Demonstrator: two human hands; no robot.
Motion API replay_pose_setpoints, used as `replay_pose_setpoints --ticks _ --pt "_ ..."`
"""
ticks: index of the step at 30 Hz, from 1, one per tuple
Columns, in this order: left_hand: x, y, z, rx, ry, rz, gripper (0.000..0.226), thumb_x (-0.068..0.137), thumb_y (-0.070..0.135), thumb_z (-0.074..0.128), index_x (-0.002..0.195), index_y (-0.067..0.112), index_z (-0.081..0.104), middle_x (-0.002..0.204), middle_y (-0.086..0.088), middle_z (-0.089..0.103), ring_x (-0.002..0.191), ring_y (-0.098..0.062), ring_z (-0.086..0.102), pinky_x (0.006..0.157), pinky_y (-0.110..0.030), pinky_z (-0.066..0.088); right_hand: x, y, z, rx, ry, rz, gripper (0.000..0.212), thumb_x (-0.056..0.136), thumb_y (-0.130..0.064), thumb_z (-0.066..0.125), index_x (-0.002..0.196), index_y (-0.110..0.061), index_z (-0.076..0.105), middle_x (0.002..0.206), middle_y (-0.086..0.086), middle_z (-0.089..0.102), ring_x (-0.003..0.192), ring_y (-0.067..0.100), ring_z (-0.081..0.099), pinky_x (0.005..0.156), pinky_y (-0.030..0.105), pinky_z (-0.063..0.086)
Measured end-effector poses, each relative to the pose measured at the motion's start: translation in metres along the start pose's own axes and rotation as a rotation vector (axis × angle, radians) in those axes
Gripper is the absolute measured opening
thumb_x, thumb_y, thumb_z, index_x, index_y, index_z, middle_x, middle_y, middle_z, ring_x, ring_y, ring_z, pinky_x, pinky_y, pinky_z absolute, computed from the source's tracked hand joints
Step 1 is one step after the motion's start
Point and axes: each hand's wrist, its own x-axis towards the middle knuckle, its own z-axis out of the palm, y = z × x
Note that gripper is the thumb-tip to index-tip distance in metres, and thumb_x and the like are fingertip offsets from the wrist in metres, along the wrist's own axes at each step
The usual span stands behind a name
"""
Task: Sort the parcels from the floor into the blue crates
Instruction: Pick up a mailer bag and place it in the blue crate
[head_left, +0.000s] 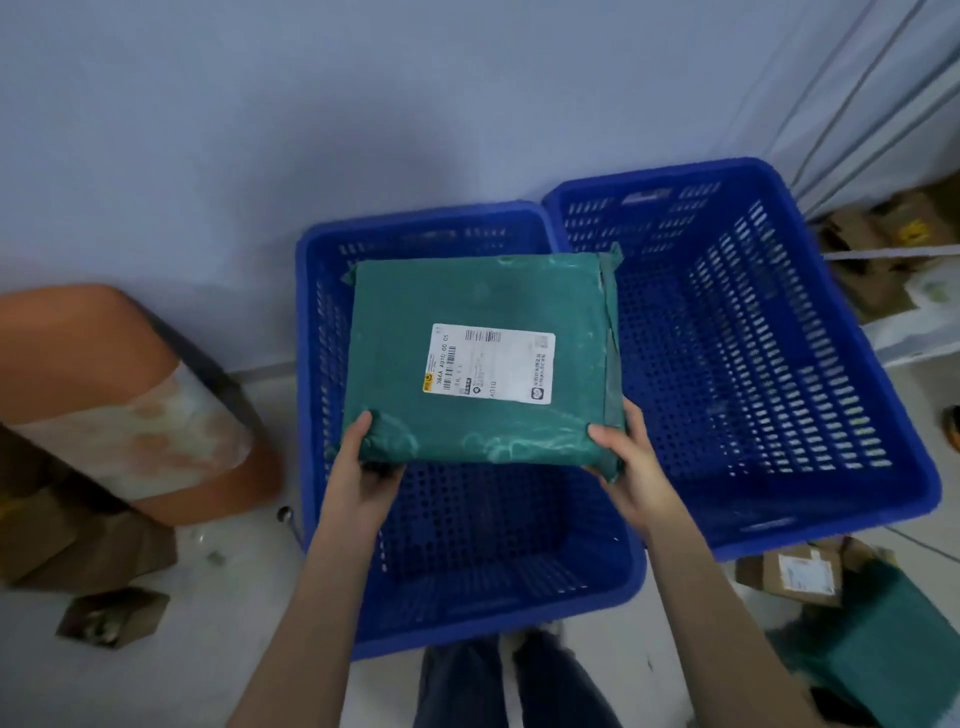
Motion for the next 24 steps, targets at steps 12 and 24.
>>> replay_pose_setpoints --ticks 12,24 --pt "0.147 -0.014 -0.022 -0.124 0.34 -0.053 0.047 0.073 0.046 0.071 0.112 0.022 0.061 0.106 -0.001 0.066 0.096 -0.019 0.064 0.064 -0.03 0.055 0.17 0.078 0.045 0.001 0.177 0.238 0.048 0.078 -0.016 0.068 0.123 -0.027 0.058 0.121 0.001 0.062 0.108 0.022 0.059 0.078 0.036 0.05" --pt "0.276 -0.051 -0.073 -0.08 0.375 -0.064 0.05 0.078 0.045 0.069 0.121 0.021 0.059 0.121 -0.005 0.06 0.113 -0.023 0.056 0.094 -0.042 0.05 0.277 0.178 -0.001 0.059 0.192 0.378 0.029 0.082 -0.016 0.062 0.111 -0.022 0.06 0.113 0.004 0.063 0.106 0.025 0.058 0.093 0.043 0.048"
